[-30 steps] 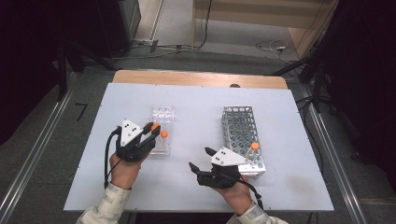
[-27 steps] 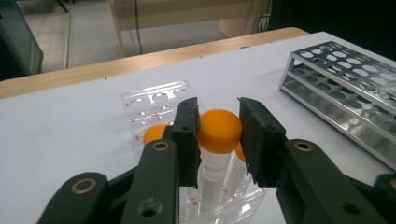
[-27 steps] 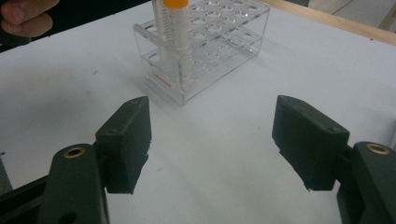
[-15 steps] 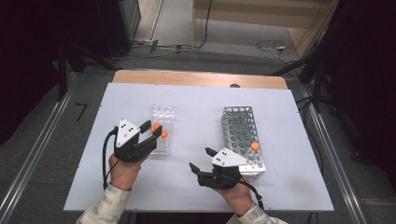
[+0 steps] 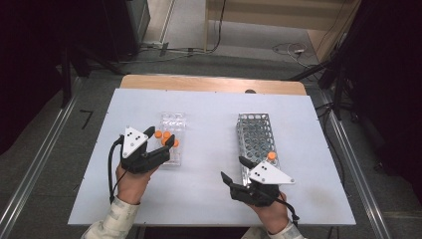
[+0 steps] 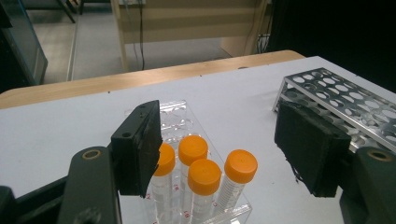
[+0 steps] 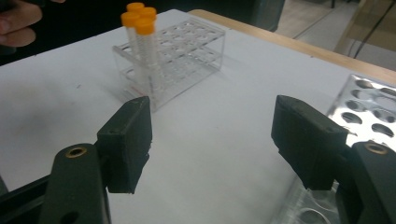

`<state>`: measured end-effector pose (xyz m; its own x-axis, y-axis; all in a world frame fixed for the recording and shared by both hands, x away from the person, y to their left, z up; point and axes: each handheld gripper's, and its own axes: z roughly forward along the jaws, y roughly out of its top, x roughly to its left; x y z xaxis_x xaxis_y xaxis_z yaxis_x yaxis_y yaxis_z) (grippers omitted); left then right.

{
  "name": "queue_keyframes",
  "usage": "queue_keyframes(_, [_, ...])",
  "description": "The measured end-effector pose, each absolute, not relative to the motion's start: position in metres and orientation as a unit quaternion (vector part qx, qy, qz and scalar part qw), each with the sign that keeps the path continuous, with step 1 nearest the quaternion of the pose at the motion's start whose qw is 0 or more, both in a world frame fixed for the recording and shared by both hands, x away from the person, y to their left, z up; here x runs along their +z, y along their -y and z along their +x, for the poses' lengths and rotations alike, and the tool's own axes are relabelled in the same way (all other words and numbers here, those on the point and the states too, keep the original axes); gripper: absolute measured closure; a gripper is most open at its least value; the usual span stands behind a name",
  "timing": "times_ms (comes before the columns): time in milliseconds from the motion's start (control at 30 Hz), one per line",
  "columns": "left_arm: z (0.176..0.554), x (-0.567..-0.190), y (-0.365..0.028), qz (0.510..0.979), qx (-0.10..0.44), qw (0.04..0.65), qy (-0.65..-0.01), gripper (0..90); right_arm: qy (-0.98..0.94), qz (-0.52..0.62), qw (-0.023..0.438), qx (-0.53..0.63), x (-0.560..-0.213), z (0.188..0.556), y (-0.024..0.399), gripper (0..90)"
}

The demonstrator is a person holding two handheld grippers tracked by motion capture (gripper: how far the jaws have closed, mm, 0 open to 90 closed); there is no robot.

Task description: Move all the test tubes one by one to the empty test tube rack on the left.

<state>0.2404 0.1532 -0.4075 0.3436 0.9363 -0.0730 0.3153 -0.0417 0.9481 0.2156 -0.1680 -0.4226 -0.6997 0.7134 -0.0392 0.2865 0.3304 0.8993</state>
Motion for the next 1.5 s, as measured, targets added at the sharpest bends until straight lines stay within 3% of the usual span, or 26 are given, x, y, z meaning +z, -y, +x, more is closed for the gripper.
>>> queue_keyframes(733, [0.240,-0.407,-0.153,0.645,0.319,0.501,-0.481,32.1,-0.756,0.383,0.250,0.467,-0.434,0.202,0.238,32.2])
queue_keyframes(1133, [0.241,-0.407,-0.153,0.640,0.317,0.502,-0.488,24.1,-0.738,0.423,0.256,0.459,-0.449,0.227,0.253,43.6])
queue_keyframes(1500, [0.241,-0.408,-0.152,0.643,0.315,0.501,-0.486,24.1,-0.733,0.435,0.253,0.457,-0.458,0.242,0.252,55.4])
